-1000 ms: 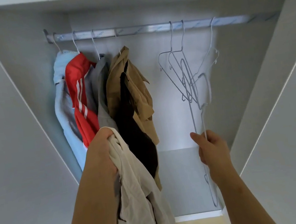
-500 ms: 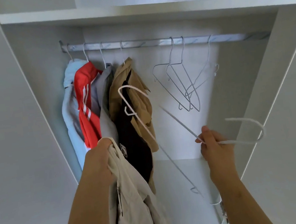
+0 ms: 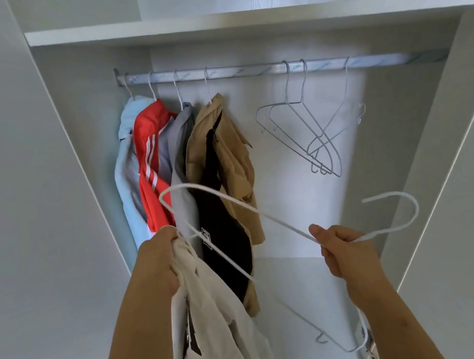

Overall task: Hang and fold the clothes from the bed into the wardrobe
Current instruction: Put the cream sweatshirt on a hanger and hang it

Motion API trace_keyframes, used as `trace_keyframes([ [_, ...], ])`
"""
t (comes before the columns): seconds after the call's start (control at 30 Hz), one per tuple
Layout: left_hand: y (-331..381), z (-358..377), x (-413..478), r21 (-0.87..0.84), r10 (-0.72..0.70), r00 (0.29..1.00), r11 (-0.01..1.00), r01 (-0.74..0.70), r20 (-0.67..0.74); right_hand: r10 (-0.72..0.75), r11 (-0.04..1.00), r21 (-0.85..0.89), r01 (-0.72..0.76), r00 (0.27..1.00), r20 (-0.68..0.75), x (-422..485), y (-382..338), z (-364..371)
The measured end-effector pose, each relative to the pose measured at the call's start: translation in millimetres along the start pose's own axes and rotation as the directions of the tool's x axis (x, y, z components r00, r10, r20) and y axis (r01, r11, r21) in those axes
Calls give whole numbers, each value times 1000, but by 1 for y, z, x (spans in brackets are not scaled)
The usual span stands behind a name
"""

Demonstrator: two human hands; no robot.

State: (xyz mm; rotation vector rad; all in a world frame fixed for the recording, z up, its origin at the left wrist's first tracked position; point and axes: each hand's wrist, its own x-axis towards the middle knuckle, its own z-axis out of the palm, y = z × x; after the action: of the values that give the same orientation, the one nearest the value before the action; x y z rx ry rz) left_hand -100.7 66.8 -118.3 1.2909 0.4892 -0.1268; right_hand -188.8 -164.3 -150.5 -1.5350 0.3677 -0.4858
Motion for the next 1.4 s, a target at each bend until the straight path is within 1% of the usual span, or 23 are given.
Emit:
trace_keyframes([
  [0.1, -4, 5, -4, -133, -58, 996, 989, 66, 65, 24, 999, -40, -21, 998, 63, 3, -1, -10],
  [0.2, -9, 8, 0, -160, -61, 996, 985, 70, 57, 41, 994, -104, -32, 995, 86, 8, -3, -25],
  [0.23, -10, 10, 2, -135, -58, 997, 989, 63, 43, 43, 989, -145, -30, 995, 89, 9, -3, -30],
  [0.3, -12, 12, 8, -4, -21, 999, 1000, 21, -29, 52, 975, -221, -30, 994, 92, 9, -1, -35],
  [0.33, -12, 13, 11, 90, 30, 998, 996, -24, -60, 54, 970, -242, -32, 995, 86, 8, 0, -37],
  [0.37, -13, 15, 14, 202, 112, 991, 975, -95, -73, 56, 967, -253, -36, 996, 70, 7, 2, -39],
  [0.4, -15, 17, 18, 332, 219, 973, 925, -184, -71, 57, 964, -261, -42, 997, 50, 7, 4, -41],
  [0.47, -18, 22, 23, 576, 435, 900, 741, -345, -21, 57, 957, -285, -52, 998, 10, 7, 6, -46],
  [0.53, -18, 26, 21, 703, 561, 824, 557, -443, 75, 57, 946, -318, -57, 998, -10, 8, 6, -50],
  [0.6, -18, 28, 23, 754, 628, 746, 375, -539, 221, 62, 936, -345, -68, 998, -28, 9, 7, -49],
  [0.63, -18, 29, 24, 772, 638, 705, 265, -578, 309, 64, 932, -354, -77, 997, -48, 10, 8, -48],
  [0.67, -17, 31, 24, 773, 631, 676, 184, -607, 381, 65, 929, -361, -87, 995, -73, 11, 9, -45],
  [0.7, -17, 32, 24, 758, 624, 661, 162, -632, 417, 65, 925, -366, -97, 993, -98, 12, 9, -42],
  [0.77, -17, 34, 25, 737, 610, 661, 178, -652, 437, 67, 918, -380, -116, 988, -140, 14, 9, -34],
  [0.83, -21, 36, 25, 746, 632, 649, 164, -646, 423, 56, 906, -408, -116, 986, -154, 14, 8, -25],
  [0.87, -23, 37, 26, 740, 646, 650, 191, -645, 400, 45, 898, -426, -106, 988, -149, 14, 6, -21],
  [0.9, -24, 38, 27, 725, 654, 660, 241, -645, 370, 33, 891, -445, -93, 990, -141, 15, 4, -17],
  [0.97, -23, 37, 29, 701, 642, 703, 349, -622, 305, 19, 883, -462, -79, 991, -134, 16, 1, -12],
  [1.07, -22, 35, 32, 679, 616, 755, 458, -575, 224, 16, 901, -424, -94, 983, -184, 16, 0, -11],
  [1.13, -25, 38, 29, 641, 597, 776, 517, -568, 206, 4, 907, -411, -90, 978, -206, 16, 2, -9],
  [1.27, -35, 54, 10, 540, 545, 771, 560, -628, 331, -26, 882, -469, -40, 991, -133, 12, 3, 13],
  [1.33, -36, 64, -1, 475, 511, 770, 605, -638, 382, 14, 905, -423, -53, 995, -95, 10, 3, 23],
  [1.4, -39, 74, -15, 426, 476, 754, 627, -652, 454, 91, 939, -327, -108, 993, -69, 9, 3, 30],
])
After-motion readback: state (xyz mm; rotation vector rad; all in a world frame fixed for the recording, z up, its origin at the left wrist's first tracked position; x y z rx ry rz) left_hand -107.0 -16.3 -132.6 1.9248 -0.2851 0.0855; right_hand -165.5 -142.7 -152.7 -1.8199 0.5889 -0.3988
